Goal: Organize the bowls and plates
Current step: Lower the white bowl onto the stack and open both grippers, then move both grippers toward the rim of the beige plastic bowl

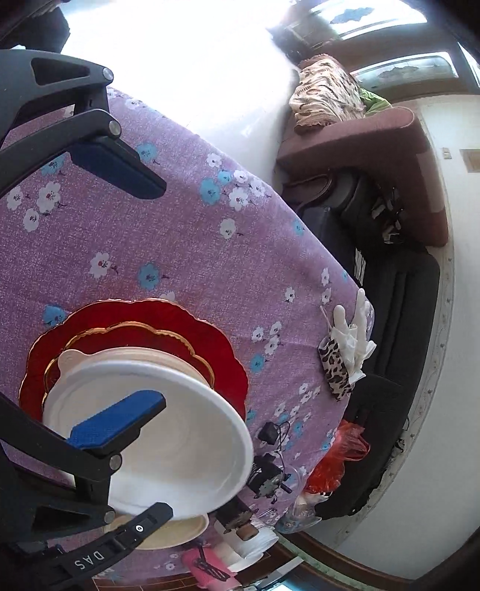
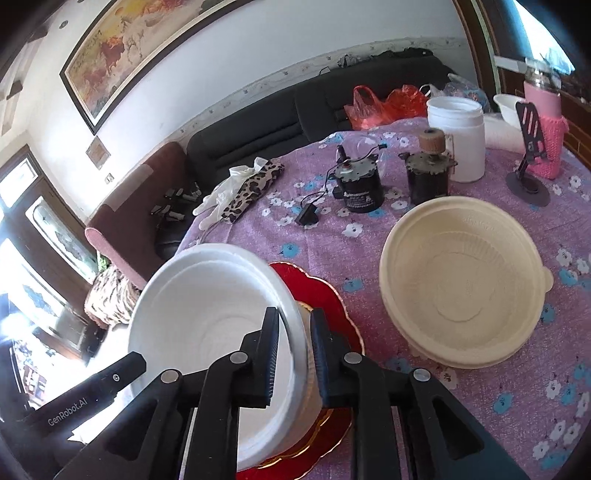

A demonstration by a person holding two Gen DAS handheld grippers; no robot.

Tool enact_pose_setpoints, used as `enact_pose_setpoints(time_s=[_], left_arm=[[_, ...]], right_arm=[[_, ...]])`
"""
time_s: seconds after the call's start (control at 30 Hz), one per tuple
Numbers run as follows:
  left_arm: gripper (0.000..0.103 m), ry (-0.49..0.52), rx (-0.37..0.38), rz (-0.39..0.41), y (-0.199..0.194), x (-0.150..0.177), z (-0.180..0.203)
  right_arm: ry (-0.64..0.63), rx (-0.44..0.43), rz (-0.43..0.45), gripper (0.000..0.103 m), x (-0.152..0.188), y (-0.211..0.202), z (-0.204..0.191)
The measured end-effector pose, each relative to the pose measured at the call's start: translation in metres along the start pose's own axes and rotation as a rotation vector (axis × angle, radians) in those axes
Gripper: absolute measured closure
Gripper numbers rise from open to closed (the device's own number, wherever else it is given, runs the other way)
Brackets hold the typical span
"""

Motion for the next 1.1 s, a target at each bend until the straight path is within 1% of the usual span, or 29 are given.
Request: enact_pose_setpoints(time_s=[0.03,0.1,0.13,0.2,0.3,0.4,0.47,0.53,0.63,0.73,0.8,0.87,1.0,1.1], left_arm=[[0.0,0.007,-0.001,-0.013,0.003,0.001,0.001],[0.0,-0.004,0.007,-0.023,0.006,0.003,0.0],[0.0,-0.006,0.019,-0.033,0.008,0.003,0.0],[0.0,-0.023,0.017,-0.027,0.008,0.002,-0.003],[0.0,-0.058,0.039,-0.002,0.0,-0.003,-0.009],[0.0,-0.056,0.05,0.029,-0.014,-0.006,-0.006],[0.0,-0.039,0.066,0.036,-0.02,-0.005,0.002],[0.0,-0.009,0.08,0.042,-0.026,-0.001,0.015],[0.0,0.052,0.097,0.05,-0.035,0.007,0.041],[0.0,0.092,0.117,0.049,-0.04,0.017,0.066],[0.0,0.115,0.125,0.035,-0.04,0.026,0.087],[0.0,0.123,0.136,0.005,-0.036,0.036,0.106],[0.0,0.12,0.137,-0.042,-0.027,0.051,0.139],[0.0,0.119,0.138,-0.079,-0.02,0.062,0.161]], right_arm=[[-0.015,0.018,0.012,0.08,-0.002,-0.003,0.0],[-0.015,0.016,0.024,0.07,-0.005,-0.008,0.002],[-0.011,0.014,0.035,0.063,-0.007,-0.011,0.003],[-0.008,0.016,0.049,0.062,-0.009,-0.016,0.005],[0.0,0.018,0.065,0.062,-0.013,-0.022,0.008],[0.035,0.021,0.077,0.062,-0.019,-0.029,0.023],[0.072,0.03,0.084,0.062,-0.024,-0.037,0.041],[0.105,0.04,0.094,0.062,-0.027,-0.047,0.06],[0.145,0.085,0.114,0.062,-0.033,-0.064,0.096],[0.187,0.118,0.117,0.062,-0.035,-0.076,0.133],[0.205,0.132,0.11,0.062,-0.034,-0.082,0.153],[0.208,0.141,0.099,0.062,-0.034,-0.086,0.168],[0.223,0.115,0.049,0.062,-0.032,-0.086,0.194],[0.268,0.06,0.003,0.062,-0.03,-0.075,0.206]])
Point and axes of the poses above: each gripper's, at about its wrist camera, not at the fingertips, and y roughly the way its jaws point, z to its right, x to its underside, the point moved 7 cm from there along y, roughly the way its jaws point, and after that the axes turned 5 degrees about -y, right-handed, at the moved point
